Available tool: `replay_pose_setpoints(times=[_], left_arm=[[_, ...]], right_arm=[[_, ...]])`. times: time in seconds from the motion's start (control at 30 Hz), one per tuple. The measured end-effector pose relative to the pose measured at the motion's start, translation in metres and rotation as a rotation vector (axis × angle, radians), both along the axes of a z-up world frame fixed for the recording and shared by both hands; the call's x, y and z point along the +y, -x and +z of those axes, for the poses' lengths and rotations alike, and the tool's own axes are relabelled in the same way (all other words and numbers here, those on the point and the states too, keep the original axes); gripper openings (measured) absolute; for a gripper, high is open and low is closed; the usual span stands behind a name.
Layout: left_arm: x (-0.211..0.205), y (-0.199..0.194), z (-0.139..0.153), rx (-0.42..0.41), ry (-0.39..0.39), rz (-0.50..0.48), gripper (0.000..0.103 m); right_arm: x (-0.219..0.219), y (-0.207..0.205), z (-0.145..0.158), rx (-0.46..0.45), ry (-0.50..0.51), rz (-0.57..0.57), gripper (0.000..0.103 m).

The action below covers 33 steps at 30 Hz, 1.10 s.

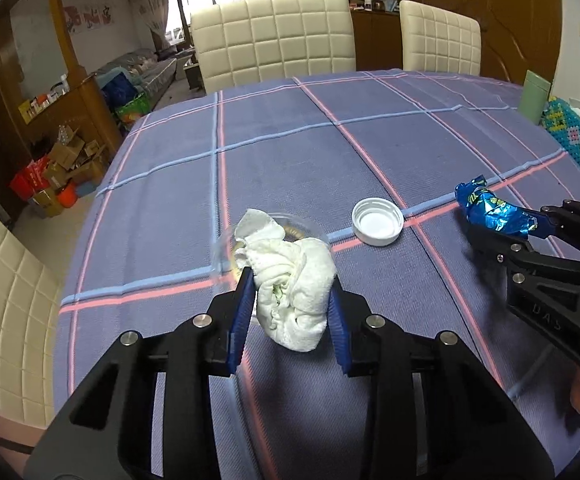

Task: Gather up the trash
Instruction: 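Grasp a white tissue with the left tool while the right tool grasps the blue wrapper, then carry the white tissue and blue wrapper with both tools toward the bin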

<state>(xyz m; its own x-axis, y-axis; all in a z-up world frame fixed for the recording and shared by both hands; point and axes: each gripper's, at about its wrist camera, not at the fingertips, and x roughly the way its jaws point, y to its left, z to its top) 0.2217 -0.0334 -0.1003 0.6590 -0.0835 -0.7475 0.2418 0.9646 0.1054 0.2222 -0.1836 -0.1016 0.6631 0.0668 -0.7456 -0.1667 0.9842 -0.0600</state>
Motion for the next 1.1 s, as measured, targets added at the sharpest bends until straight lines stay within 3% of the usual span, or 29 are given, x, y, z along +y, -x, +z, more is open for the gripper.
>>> replay_pose_setpoints(times=[0.57, 1.1], left_arm=[[0.038, 0.048, 0.030, -0.079, 0.004, 0.038, 0.036], [0.086, 0.081, 0.036, -0.094, 0.012, 0.108, 0.036]], right_arm=[[0.055, 0.047, 0.037, -0.093, 0.060, 0.117, 0.032], [0.109, 0.076, 0.051, -0.136, 0.091, 0.222, 0.032]])
